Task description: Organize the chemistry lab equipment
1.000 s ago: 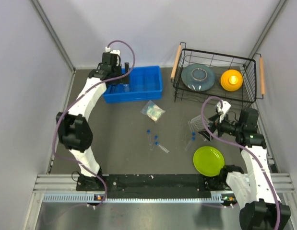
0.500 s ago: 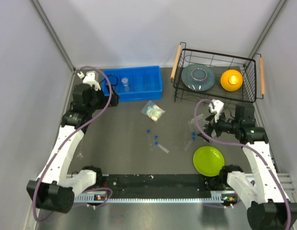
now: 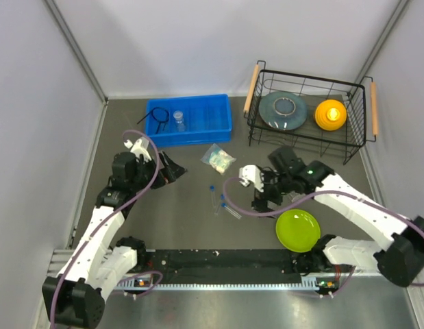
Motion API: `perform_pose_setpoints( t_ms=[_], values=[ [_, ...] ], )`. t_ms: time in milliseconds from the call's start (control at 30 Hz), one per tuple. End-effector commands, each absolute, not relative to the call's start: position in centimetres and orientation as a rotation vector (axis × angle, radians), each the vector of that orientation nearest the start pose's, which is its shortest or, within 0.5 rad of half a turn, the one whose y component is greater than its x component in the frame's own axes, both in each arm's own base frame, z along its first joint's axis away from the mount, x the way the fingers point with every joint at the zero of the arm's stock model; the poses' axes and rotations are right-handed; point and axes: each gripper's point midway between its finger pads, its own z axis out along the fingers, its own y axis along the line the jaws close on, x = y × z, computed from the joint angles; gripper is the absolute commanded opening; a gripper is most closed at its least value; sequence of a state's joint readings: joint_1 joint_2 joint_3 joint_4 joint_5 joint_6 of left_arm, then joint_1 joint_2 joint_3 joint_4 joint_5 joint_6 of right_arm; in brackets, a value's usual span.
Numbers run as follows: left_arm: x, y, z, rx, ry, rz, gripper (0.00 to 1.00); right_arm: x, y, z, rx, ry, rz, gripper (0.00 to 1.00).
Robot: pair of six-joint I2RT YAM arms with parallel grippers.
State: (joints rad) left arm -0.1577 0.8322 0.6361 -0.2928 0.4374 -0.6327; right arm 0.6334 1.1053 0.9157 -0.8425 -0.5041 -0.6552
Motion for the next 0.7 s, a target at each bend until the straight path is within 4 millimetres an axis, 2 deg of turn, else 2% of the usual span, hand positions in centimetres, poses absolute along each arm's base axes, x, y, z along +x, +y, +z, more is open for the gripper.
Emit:
perform_pose_setpoints(
  t_ms=[0, 67, 133, 167, 233, 267, 333, 433, 467, 533, 567, 600, 633, 667],
  values=[
    [25.4, -14.5, 20.0, -0.227, 2.096, -0.992, 0.99, 20.8, 22.5, 16.2, -1.678, 1.806, 0.406, 0.99],
    [25.7, -13.7, 20.5, -0.24, 2.087, -0.933, 0.99, 22.0, 23.8, 16.1, -1.657, 1.82, 0.421, 0.99],
    [25.6, -12.9, 20.7, -0.258, 2.086, -0.876, 0.99, 23.6, 25.4, 17.5, -1.611, 1.786, 0.43, 0.99],
    [25.6, -12.6, 20.7, -0.267, 2.089, -0.855, 0.99, 24.1, 26.0, 17.0, -1.614, 1.795, 0.439, 0.99],
    [25.5, -12.0, 20.7, -0.287, 2.089, -0.81, 0.99, 25.1, 27.2, 17.9, -1.584, 1.774, 0.458, 0.99],
    [25.5, -11.8, 20.8, -0.291, 2.085, -0.8, 0.99, 25.4, 27.7, 17.4, -1.588, 1.789, 0.466, 0.99],
    [25.4, -11.5, 20.9, -0.303, 2.08, -0.784, 0.99, 26.2, 28.7, 18.0, -1.567, 1.78, 0.479, 0.99],
    [25.4, -11.2, 20.8, -0.328, 2.073, -0.77, 0.99, 27.5, 30.2, 17.2, -1.536, 1.82, 0.502, 0.98],
    [25.4, -11.0, 20.8, -0.341, 2.072, -0.758, 0.99, 28.4, 31.2, 16.4, -1.536, 1.84, 0.501, 0.97],
    [25.4, -10.7, 20.7, -0.371, 2.068, -0.746, 0.99, 29.5, 32.0, 15.5, -1.507, 1.89, 0.464, 0.94],
    [25.4, -10.4, 20.4, -0.391, 2.07, -0.727, 0.99, 30.3, 33.0, 15.7, -1.495, 1.889, 0.456, 0.93],
    [25.3, -10.3, 20.7, -0.408, 2.059, -0.728, 0.99, 30.7, 33.6, 14.1, -1.496, 1.936, 0.457, 0.91],
    [25.3, -10.2, 20.6, -0.418, 2.055, -0.726, 0.99, 31.4, 33.8, 13.3, -1.487, 1.96, 0.431, 0.89],
    [25.2, -10.0, 20.4, -0.43, 2.055, -0.719, 0.99, 32.3, 34.4, 13.7, -1.464, 1.96, 0.42, 0.87]
  ],
)
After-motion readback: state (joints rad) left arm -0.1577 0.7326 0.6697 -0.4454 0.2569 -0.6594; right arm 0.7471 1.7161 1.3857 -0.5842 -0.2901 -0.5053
